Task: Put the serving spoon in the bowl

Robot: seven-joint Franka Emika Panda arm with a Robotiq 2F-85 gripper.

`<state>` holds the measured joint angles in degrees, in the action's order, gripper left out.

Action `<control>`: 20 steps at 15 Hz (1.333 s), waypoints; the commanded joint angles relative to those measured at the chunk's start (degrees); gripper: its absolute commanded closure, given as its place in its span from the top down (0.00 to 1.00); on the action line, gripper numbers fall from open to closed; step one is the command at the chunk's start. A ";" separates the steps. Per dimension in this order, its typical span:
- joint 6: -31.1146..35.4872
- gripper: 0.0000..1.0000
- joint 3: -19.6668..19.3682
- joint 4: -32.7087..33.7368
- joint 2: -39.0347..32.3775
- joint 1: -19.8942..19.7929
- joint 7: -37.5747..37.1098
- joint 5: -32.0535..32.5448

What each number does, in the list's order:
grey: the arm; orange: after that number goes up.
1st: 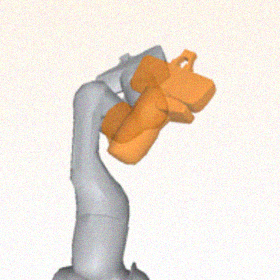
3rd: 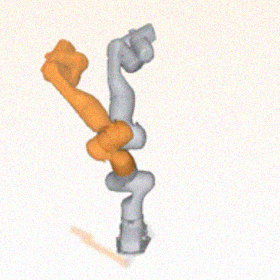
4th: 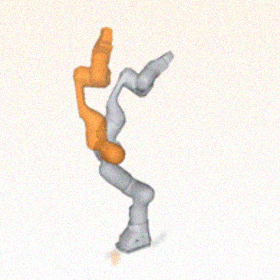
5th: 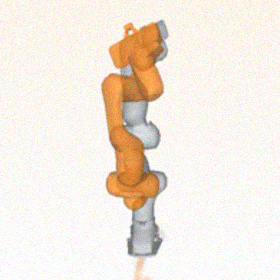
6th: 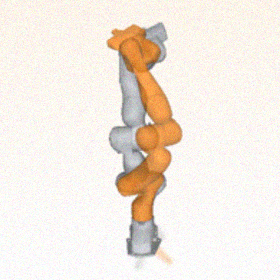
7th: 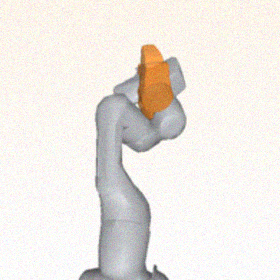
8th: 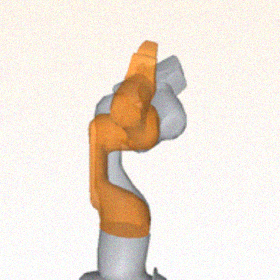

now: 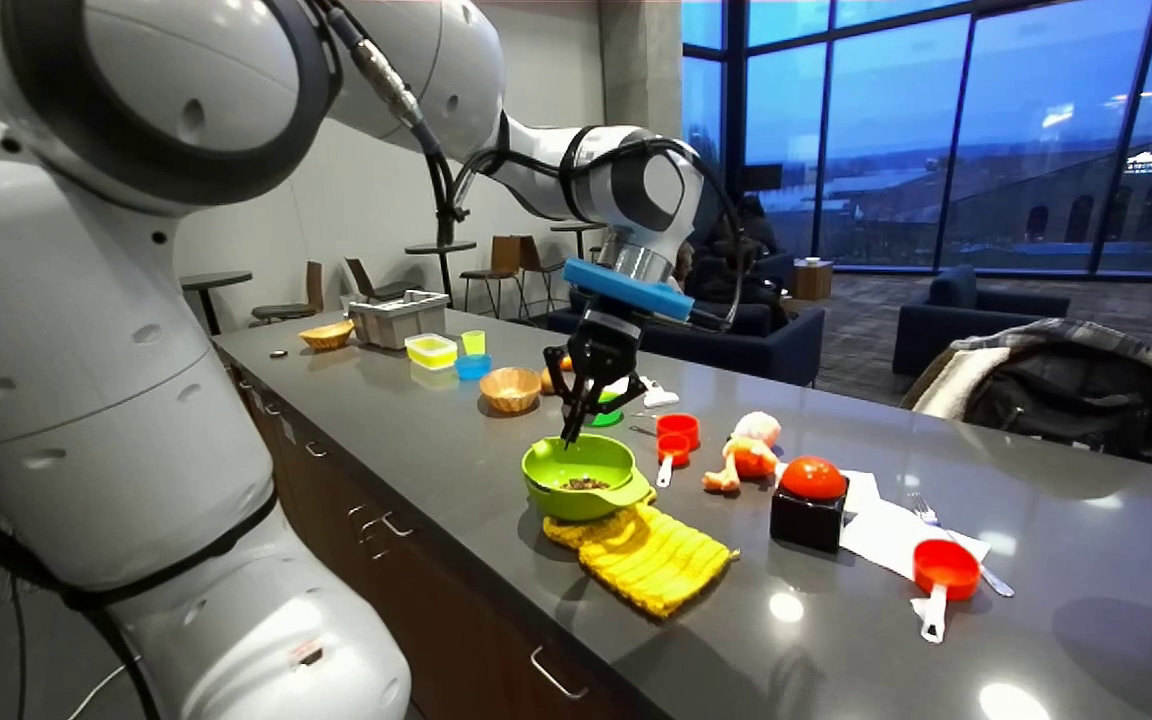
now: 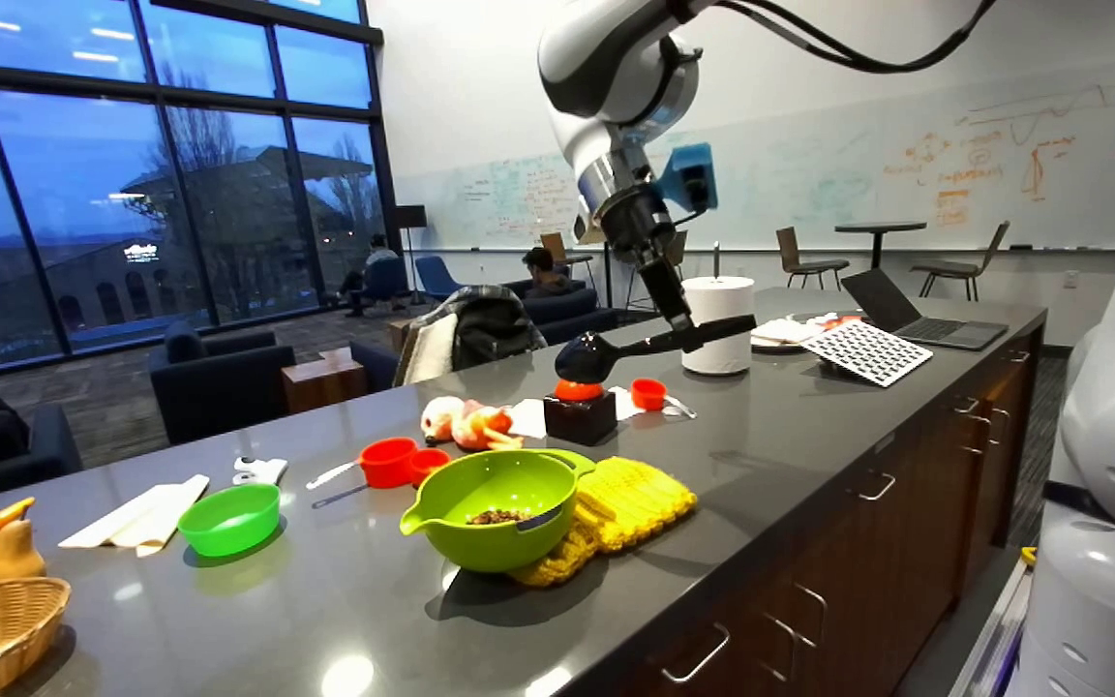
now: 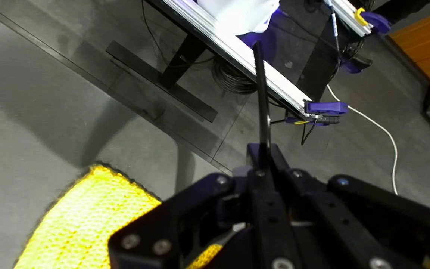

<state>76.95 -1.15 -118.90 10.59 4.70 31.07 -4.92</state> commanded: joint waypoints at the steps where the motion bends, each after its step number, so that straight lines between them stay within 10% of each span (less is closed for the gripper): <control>1: -1.59 0.01 0.49 3.98 -5.98 0.12 2.81 -1.99; 20: -4.93 0.01 3.97 16.71 -27.69 -1.90 -8.11 -2.16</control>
<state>72.78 1.71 -104.69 -15.84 3.05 27.44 -8.17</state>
